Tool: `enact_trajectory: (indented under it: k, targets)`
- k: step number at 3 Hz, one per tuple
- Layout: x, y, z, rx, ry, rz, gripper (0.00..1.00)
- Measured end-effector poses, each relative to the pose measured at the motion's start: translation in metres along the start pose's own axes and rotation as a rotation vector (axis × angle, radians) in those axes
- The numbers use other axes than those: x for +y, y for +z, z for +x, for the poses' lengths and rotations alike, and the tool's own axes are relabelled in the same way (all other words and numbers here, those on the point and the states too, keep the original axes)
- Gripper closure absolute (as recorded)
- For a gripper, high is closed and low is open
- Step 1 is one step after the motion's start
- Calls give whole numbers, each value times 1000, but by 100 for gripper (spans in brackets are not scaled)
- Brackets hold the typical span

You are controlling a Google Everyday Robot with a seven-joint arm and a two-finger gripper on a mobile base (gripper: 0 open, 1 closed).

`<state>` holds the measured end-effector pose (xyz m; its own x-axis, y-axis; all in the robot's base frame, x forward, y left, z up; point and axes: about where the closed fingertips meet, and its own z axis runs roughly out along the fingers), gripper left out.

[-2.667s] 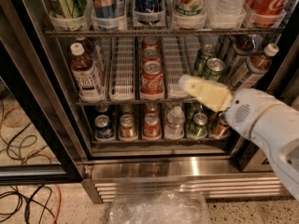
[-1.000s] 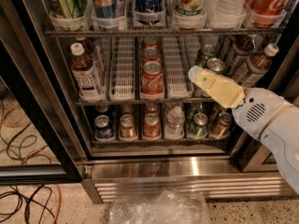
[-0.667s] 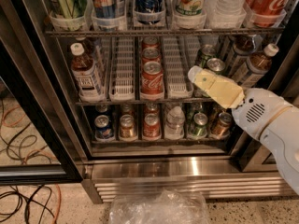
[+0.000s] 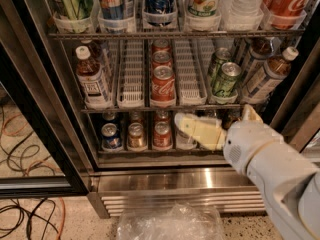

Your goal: Pick redbull can from top shelf of fridge

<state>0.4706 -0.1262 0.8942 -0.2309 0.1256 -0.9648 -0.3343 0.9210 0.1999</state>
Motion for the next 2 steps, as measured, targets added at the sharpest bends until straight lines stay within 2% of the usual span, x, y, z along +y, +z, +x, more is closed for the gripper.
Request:
enact_trajectory:
  k: [1, 2]
  targets:
    - [-10, -10, -7, -19, -158, 83, 0]
    - [5, -4, -8, -47, -138, 7, 0]
